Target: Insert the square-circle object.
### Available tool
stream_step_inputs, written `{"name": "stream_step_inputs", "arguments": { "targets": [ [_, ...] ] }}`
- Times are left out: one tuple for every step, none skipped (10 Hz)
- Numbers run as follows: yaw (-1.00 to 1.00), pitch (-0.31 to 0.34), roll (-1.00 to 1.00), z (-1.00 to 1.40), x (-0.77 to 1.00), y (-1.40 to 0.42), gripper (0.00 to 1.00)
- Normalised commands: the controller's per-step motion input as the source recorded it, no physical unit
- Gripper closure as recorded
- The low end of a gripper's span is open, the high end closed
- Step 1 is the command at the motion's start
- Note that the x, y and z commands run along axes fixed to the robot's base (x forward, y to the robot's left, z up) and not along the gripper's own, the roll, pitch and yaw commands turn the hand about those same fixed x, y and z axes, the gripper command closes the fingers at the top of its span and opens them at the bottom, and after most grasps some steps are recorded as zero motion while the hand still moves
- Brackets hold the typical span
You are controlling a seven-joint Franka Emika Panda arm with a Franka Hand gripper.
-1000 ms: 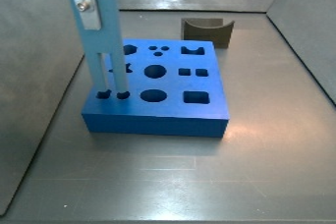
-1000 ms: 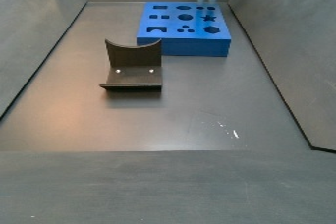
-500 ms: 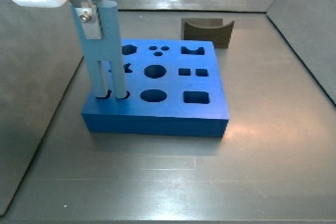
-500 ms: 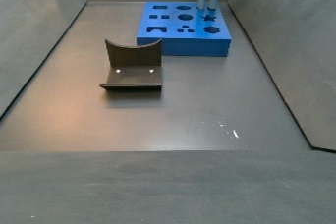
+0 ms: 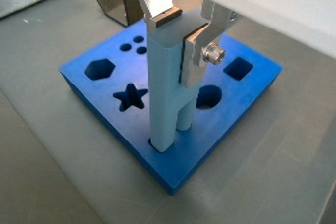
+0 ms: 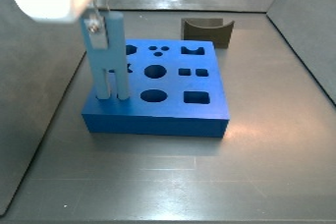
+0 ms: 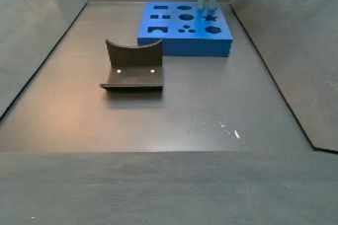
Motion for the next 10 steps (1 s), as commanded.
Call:
{"name": "stream_step_inputs", "arguments": {
  "targets": [
    [-0.01, -0.056, 0.00, -0.35, 0.04, -0.02, 1.00],
    [-0.04, -0.050, 0.00, -0.34, 0.01, -0.06, 1.00],
    [-0.01, -0.034, 0.03, -0.34, 0.02, -0.06, 1.00],
    [0.00, -0.036, 0.04, -0.34, 0.01, -0.05, 1.00],
    [0.00, -0.053, 0.04, -0.35, 0.00, -0.04, 1.00],
    [0.00, -0.077, 0.01, -0.43, 0.00, -0.02, 1.00],
    [0.00, -0.080, 0.00, -0.45, 0.00, -0.01, 1.00],
    [0.00, -0.041, 0.00, -0.36, 0.00, 0.00, 1.00],
    [0.00, -0.027, -0.07, -0.11, 0.00, 0.00, 1.00],
    [0.00, 0.000, 0.00, 0.00, 0.00, 0.00, 1.00]
  ]
}}
